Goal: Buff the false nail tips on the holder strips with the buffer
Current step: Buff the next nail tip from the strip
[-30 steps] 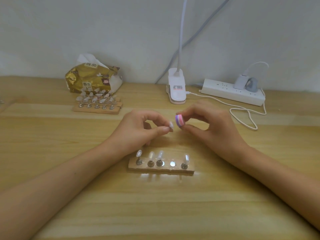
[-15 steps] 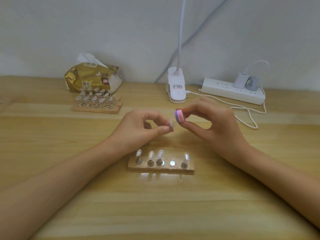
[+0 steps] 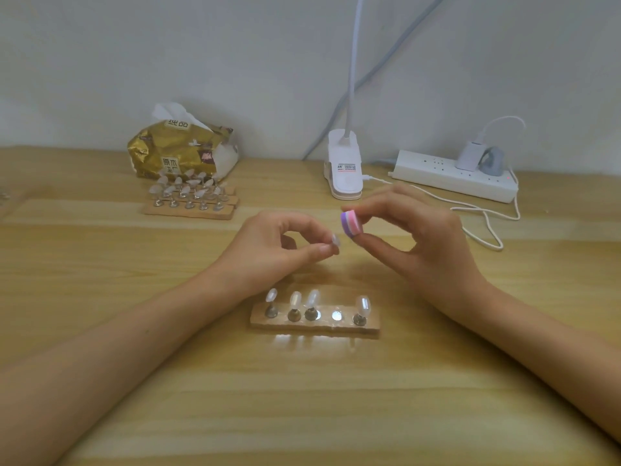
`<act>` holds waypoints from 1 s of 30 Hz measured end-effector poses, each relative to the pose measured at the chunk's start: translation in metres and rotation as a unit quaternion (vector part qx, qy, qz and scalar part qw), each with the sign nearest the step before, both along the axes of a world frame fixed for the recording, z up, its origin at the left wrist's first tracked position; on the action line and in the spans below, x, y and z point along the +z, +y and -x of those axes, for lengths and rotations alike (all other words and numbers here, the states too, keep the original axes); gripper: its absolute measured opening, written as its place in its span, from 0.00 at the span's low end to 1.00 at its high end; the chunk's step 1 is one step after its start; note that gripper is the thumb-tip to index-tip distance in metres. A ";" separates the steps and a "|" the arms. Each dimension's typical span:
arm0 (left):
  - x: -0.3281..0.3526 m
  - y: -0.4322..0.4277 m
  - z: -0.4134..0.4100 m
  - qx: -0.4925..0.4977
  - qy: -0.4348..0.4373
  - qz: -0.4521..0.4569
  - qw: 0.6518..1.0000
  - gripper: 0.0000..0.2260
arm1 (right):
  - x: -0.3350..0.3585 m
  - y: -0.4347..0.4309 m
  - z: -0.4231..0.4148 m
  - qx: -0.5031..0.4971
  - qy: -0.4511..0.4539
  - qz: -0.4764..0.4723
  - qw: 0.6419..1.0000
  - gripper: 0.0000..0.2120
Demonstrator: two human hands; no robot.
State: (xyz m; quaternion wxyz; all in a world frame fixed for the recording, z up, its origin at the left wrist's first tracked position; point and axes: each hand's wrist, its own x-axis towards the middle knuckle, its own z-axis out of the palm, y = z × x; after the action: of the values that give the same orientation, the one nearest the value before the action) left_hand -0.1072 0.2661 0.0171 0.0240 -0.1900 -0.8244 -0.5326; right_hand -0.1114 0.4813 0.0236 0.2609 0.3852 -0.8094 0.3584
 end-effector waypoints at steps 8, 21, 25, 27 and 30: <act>0.000 0.001 0.000 0.001 -0.002 0.001 1.000 0.02 | 0.000 -0.003 -0.001 0.008 0.012 -0.005 1.000 0.05; 0.001 0.000 -0.001 -0.005 -0.005 -0.006 1.000 0.01 | -0.001 0.000 -0.001 -0.018 0.003 0.004 1.000 0.06; 0.000 0.000 0.001 0.004 -0.007 -0.004 1.000 0.01 | -0.004 -0.004 -0.001 0.000 0.007 -0.027 1.000 0.05; 0.000 0.000 0.000 0.006 -0.009 -0.008 1.000 0.01 | -0.002 0.001 0.000 -0.018 -0.023 -0.015 0.999 0.05; 0.001 0.000 -0.001 0.001 -0.008 -0.009 1.000 0.01 | -0.001 -0.003 -0.002 -0.008 0.019 -0.003 1.000 0.06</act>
State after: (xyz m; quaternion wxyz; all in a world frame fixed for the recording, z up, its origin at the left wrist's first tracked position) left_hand -0.1067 0.2665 0.0181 0.0193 -0.1850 -0.8197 -0.5417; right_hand -0.1097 0.4787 0.0230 0.2775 0.3865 -0.8084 0.3466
